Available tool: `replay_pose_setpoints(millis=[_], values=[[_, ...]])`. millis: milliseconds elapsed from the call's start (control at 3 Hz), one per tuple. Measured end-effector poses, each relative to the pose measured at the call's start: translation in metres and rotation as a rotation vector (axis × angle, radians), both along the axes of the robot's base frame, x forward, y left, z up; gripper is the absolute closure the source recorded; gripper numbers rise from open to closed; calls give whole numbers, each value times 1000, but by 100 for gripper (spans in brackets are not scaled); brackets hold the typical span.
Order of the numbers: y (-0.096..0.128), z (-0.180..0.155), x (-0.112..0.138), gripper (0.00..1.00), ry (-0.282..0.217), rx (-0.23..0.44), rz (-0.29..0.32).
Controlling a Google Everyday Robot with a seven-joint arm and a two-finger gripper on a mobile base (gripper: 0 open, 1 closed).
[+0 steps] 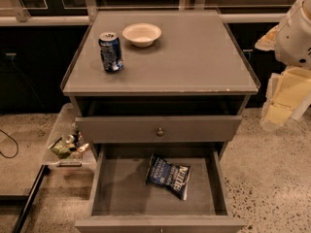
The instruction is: Pick blue chip bag from middle drawer and place on counter
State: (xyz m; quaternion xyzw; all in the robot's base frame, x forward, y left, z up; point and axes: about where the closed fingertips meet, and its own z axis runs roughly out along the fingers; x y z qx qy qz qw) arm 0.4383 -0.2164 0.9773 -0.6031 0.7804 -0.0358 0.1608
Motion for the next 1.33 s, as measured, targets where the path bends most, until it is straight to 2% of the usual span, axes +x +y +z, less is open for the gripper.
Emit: replay_pose_setpoints(millis=[667,1000,1333], values=[[2,-9,-1,0,7,6,-4],[-1,-55,-4,0,50,62,-15],[-13,-113,-6,0,80,93,-14]])
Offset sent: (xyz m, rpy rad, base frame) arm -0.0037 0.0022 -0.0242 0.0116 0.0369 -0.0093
